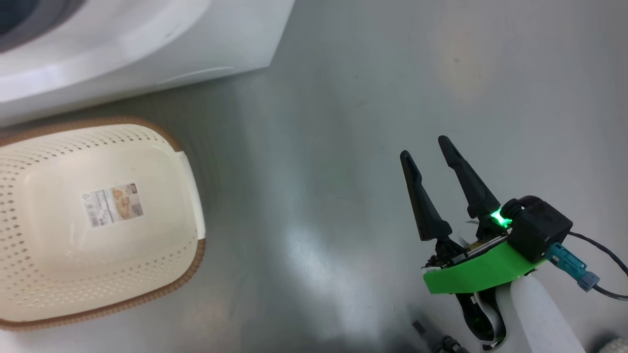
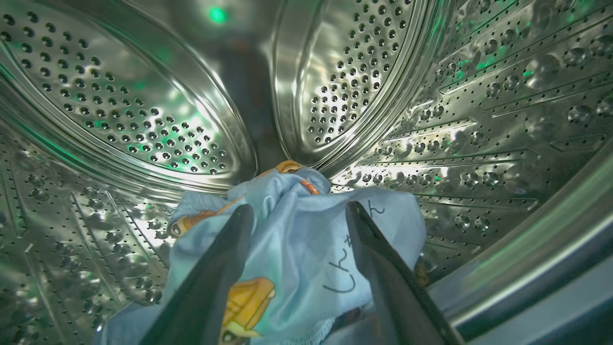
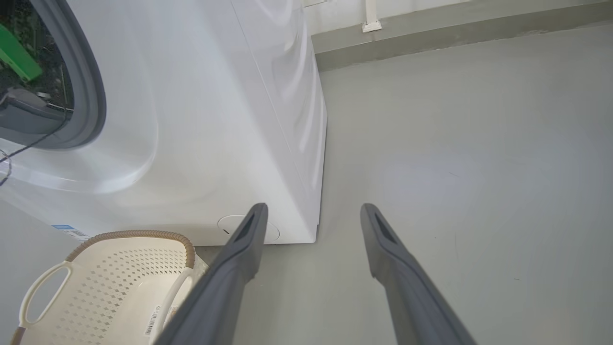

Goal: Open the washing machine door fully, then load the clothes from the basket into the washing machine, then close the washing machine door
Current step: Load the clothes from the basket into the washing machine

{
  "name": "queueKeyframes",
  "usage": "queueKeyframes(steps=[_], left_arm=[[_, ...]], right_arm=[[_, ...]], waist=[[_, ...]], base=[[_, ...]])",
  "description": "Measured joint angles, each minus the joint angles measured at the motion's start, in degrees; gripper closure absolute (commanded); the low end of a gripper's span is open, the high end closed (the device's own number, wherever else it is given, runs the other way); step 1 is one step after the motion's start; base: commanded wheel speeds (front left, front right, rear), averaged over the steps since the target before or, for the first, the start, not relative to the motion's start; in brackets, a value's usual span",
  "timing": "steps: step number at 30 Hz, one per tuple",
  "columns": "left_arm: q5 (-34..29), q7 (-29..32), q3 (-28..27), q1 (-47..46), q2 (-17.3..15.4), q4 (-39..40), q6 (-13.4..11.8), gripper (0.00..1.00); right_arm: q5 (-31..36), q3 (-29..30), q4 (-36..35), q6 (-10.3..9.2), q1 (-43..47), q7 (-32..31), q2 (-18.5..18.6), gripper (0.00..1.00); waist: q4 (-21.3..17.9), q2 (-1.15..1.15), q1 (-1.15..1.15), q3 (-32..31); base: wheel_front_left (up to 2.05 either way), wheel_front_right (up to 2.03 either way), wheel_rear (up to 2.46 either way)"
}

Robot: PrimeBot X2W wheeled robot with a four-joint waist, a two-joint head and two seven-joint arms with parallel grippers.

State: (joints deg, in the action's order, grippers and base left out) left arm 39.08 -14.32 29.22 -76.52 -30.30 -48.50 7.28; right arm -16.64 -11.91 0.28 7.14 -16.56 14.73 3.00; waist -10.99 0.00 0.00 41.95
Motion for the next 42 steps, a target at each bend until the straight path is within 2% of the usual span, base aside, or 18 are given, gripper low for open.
queueKeyframes(steps=[4, 13, 42], left_arm=[[-0.18, -0.23, -1.16, 2.99, 0.69, 1.03, 0.01, 0.00], [-1.98, -0.38, -7.48, 11.23, 2.70, 8.02, -0.03, 0.00], [-13.10, -0.38, -25.46, 46.79, 12.72, 29.92, -0.56, 0.00]], right_arm=[[0.42, 0.67, 0.93, 0.00, 0.01, 0.00, 0.01, 0.00], [0.48, 1.81, 2.94, 0.00, 0.13, 0.00, 0.05, 0.00], [0.71, 4.20, 8.05, 0.00, 6.47, -0.01, 0.13, 0.00]], waist=[[0.92, 0.00, 0.00, -1.93], [2.80, 0.00, 0.00, -6.78], [6.98, 0.00, 0.00, -24.65]], base=[[0.00, 0.00, 0.00], [0.00, 0.00, 0.00], [0.00, 0.00, 0.00]])
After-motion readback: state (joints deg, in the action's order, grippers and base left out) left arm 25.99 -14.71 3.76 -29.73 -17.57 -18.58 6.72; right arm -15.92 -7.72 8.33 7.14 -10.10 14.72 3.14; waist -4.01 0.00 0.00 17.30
